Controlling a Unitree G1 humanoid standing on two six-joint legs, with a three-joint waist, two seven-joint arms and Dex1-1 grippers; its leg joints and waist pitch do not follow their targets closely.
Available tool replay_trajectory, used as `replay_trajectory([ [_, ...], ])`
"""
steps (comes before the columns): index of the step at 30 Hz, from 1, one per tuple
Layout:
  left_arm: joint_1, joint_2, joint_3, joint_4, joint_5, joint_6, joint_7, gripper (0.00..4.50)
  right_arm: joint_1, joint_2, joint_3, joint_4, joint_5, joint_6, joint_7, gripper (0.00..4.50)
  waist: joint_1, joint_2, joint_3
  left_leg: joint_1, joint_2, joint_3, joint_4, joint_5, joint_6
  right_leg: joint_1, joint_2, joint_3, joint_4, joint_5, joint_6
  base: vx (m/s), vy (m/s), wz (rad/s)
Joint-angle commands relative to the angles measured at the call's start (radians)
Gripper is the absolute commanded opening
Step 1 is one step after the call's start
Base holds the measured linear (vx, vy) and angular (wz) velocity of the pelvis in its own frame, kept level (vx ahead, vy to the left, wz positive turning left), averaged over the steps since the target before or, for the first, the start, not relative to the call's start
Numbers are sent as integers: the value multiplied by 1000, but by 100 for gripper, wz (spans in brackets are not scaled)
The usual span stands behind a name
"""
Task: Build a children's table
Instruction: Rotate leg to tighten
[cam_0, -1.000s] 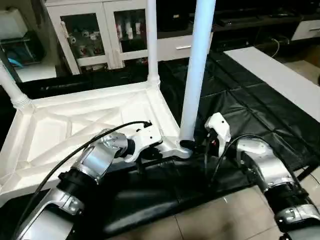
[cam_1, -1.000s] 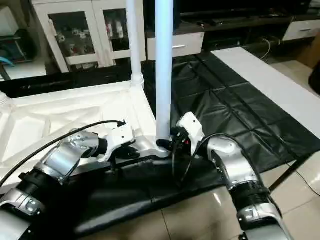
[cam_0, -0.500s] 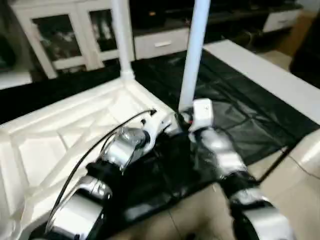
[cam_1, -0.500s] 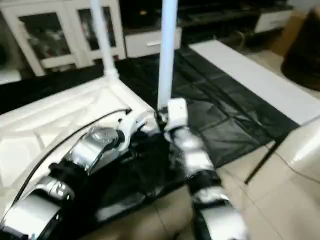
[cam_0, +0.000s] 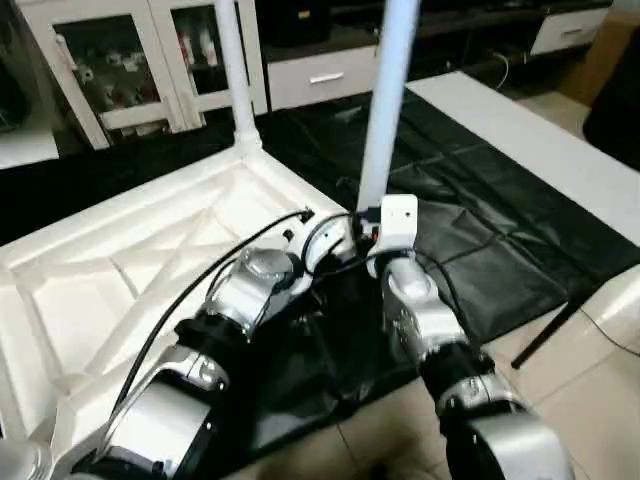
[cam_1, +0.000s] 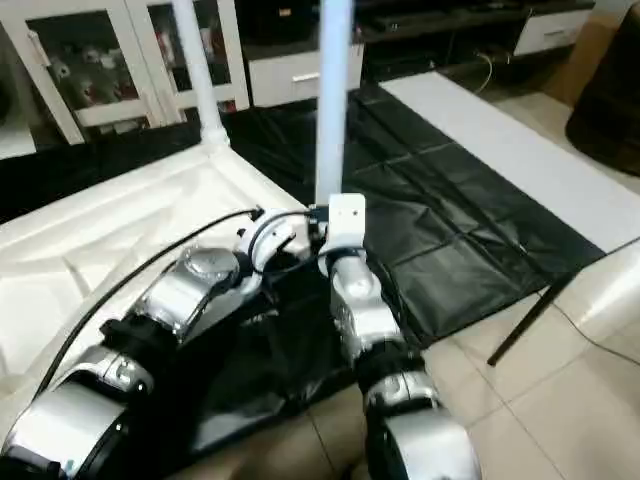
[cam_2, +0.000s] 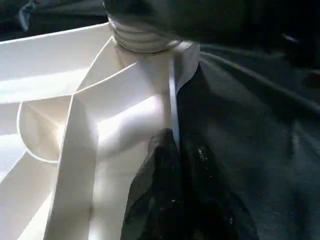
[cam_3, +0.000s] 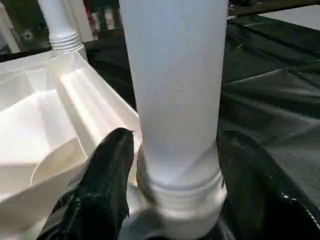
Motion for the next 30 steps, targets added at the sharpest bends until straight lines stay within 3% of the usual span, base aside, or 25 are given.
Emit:
replay_trajectory([
  [1,28,18,-23,7,22,7,-22,0,23,-15,38,-72,-7,37,58,319,7,-1,-69,-1,50,-9,-100,-253,47,42,-48,57,-50,-289,-193,58,-6,4],
  [3,39,33,-38,-11,20,11,-55,0,61,-65,51,-144,-15,79,120,344,15,-2,-72,3,48,2,-95,-226,67,38,-44,70,-41,-247,-221,69,-12,8],
  [5,47,43,-48,-24,20,14,-78,0,84,-102,57,-187,-16,111,160,351,17,-4,-77,-3,48,4,-90,-163,89,45,-43,73,-30,-183,-232,69,-10,4],
  [6,60,58,-60,-43,21,16,-109,0,111,-153,59,-244,-2,159,227,357,20,0,-84,-9,45,3,-81,-60,122,54,-42,72,-16,-87,-247,65,-8,0],
  [7,66,64,-64,-52,21,16,-122,0,122,-175,59,-270,9,180,261,364,26,-2,-90,-6,43,5,-69,41,168,51,-39,74,-4,15,-268,56,-1,-5],
  [8,75,75,-74,-67,21,22,-152,0,133,-209,64,-300,16,203,308,383,28,-6,-90,-9,39,7,-64,78,194,51,-38,75,0,54,-274,0,0,0],
  [9,87,89,-88,-87,21,28,-188,0,147,-248,74,-339,22,230,361,391,42,-7,-89,-4,38,13,-59,104,244,47,-38,78,3,66,-287,0,0,0],
  [10,88,90,-89,-88,21,29,-191,0,147,-252,75,-342,22,231,365,399,44,-10,-88,-8,39,13,-59,99,252,50,-40,80,2,47,-285,0,0,0],
  [11,95,99,-98,-101,21,33,-213,0,154,-280,82,-363,26,237,403,399,50,-10,-85,-8,41,16,-62,67,250,50,-41,79,-4,-16,-277,0,0,0],
  [12,106,111,-109,-118,21,35,-243,0,164,-316,92,-395,37,249,459,408,52,-4,-83,-6,42,17,-63,46,242,48,-41,80,-6,-53,-273,0,0,0],
  [14,129,137,-134,-156,19,33,-307,0,184,-380,115,-451,74,265,588,408,58,-8,-77,-3,48,19,-71,-36,209,48,-38,80,-17,-154,-255,0,0,0],
  [15,146,160,-157,-189,14,37,-363,0,200,-426,133,-487,100,262,686,408,66,-7,-73,5,52,21,-80,-110,168,41,-36,86,-26,-227,-241,0,0,0],
  [19,175,201,-198,-251,5,52,-451,0,216,-492,139,-529,153,270,852,408,70,-7,-70,10,56,24,-90,-198,109,36,-33,91,-31,-279,-226,0,0,0],
  [21,182,213,-208,-273,2,57,-476,0,212,-511,136,-524,162,276,905,408,75,-5,-69,21,55,27,-93,-228,78,30,-33,97,-36,-312,-222,0,0,0],
  [25,191,225,-213,-308,3,74,-502,0,191,-554,169,-477,143,278,989,408,83,-11,-73,22,53,30,-92,-189,76,30,-28,107,-29,-273,-231,0,0,0],
  [30,200,238,-218,-341,0,95,-521,0,160,-565,199,-398,118,253,1045,408,83,-14,-79,10,50,30,-86,-117,105,37,-30,106,-21,-220,-245,0,0,0],
])
